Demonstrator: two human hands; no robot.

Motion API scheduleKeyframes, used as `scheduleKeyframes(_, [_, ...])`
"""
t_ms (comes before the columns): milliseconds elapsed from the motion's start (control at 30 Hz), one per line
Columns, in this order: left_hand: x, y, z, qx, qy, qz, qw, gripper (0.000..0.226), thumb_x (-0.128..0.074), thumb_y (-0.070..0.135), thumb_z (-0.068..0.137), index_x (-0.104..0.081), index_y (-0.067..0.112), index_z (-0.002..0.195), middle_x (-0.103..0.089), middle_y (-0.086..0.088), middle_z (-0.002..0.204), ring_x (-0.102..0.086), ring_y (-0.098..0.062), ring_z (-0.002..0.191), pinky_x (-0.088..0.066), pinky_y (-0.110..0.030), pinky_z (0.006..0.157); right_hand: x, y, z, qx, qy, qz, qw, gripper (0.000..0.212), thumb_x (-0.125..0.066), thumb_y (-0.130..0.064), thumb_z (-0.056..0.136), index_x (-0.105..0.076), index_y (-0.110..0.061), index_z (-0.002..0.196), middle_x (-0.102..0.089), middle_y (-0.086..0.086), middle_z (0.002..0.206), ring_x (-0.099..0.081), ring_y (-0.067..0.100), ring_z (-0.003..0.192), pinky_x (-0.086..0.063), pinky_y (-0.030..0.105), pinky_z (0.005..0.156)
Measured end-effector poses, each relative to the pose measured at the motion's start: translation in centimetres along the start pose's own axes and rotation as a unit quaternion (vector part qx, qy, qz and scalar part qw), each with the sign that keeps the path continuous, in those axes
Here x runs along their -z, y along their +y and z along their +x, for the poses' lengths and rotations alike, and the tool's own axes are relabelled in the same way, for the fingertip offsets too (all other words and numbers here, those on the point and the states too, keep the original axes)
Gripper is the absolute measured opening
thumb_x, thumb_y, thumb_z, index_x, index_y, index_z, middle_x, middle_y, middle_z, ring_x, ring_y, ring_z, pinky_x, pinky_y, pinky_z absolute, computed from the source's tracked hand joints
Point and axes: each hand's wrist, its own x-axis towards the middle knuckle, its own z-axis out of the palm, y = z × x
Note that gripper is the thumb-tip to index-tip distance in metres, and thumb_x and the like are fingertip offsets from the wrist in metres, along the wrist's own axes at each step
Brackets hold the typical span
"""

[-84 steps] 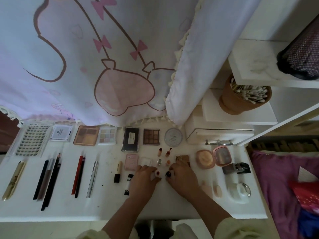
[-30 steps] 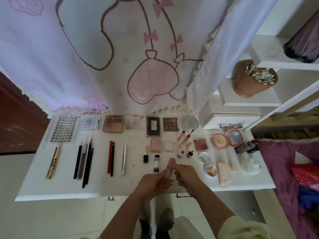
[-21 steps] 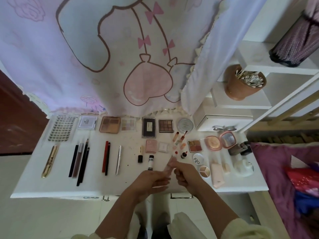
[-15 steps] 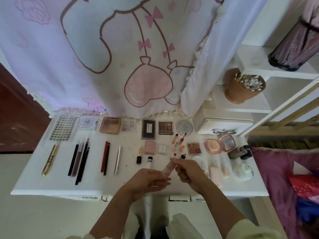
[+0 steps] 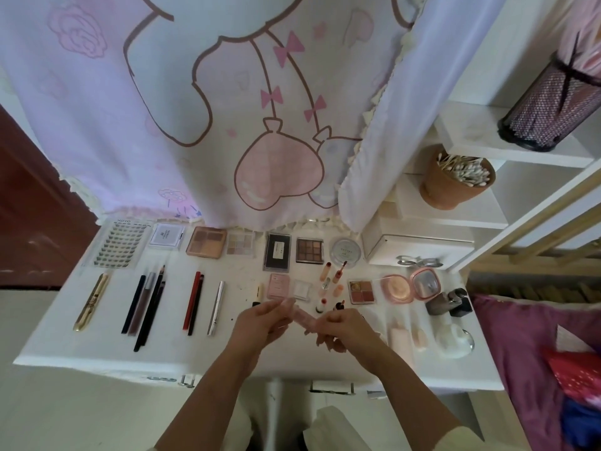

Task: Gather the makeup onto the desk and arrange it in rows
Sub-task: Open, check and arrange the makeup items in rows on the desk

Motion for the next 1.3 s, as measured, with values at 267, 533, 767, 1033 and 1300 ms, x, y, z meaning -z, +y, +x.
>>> scheduleKeyframes(267, [-0.4, 0.5, -0.3, 0.024, -0.042, -0.070, 0.996, 0.041, -0.048, 0.041, 0.096, -0.060, 0.011, 0.120, -0.070, -0.013, 0.112, -0.068, -0.027, 0.104, -0.053, -0.040, 0.091, -0.2, -0.9, -0.4, 0.032, 0.037, -0.049, 0.998, 0.035, -0.072, -0.042, 0.082, -0.076, -0.008, 0.078, -0.064, 0.000, 0.058, -0.047, 0.006, 0.048, -0.036, 0.014, 0.048])
scheduleKeyframes(533, [-1.5, 1.3, -0.9, 0.073, -0.046, -0.017, 0.996, 0.059, -0.028, 0.059, 0.096, -0.057, 0.015, 0.122, -0.055, -0.004, 0.066, -0.044, -0.010, 0.052, -0.032, -0.018, 0.043, -0.4, -1.9, 0.3, 0.074, 0.135, 0.002, 0.988, 0.023, -0.066, -0.034, 0.090, -0.073, -0.017, 0.076, -0.055, -0.004, 0.055, -0.041, 0.005, 0.047, -0.035, 0.017, 0.048])
scheduleKeyframes(767, [-2.0, 1.3, -0.9, 0.021, -0.068, 0.119, 0.990, 0.075, -0.009, 0.072, 0.086, -0.054, 0.029, 0.129, -0.058, -0.006, 0.067, -0.046, -0.009, 0.052, -0.035, -0.019, 0.045, -2.1, -2.7, 0.3, 0.097, 0.063, -0.035, 0.993, 0.019, -0.068, -0.037, 0.088, -0.075, -0.020, 0.083, -0.061, -0.008, 0.059, -0.046, -0.001, 0.047, -0.038, 0.013, 0.050])
scheduleKeyframes(1033, [-1.8, 1.5, -1.2, 0.016, -0.069, 0.137, 0.988, 0.064, -0.042, 0.064, 0.085, -0.066, 0.006, 0.099, -0.049, 0.001, 0.067, -0.042, -0.010, 0.058, -0.037, -0.021, 0.057, -1.5, -2.6, 0.8, 0.071, 0.111, 0.008, 0.991, 0.025, -0.067, -0.038, 0.088, -0.072, -0.015, 0.080, -0.058, -0.006, 0.057, -0.044, 0.004, 0.046, -0.037, 0.015, 0.048])
scheduleKeyframes(1300, [-1.7, 1.6, -0.8, 0.026, -0.080, 0.108, 0.991, 0.050, -0.036, 0.049, 0.099, -0.058, 0.007, 0.084, -0.036, 0.006, 0.055, -0.028, -0.007, 0.049, -0.028, -0.018, 0.047, -1.3, -3.0, 0.8, 0.087, 0.124, -0.028, 0.988, 0.037, -0.065, -0.043, 0.089, -0.068, -0.010, 0.073, -0.059, -0.004, 0.053, -0.045, 0.007, 0.045, -0.039, 0.016, 0.049])
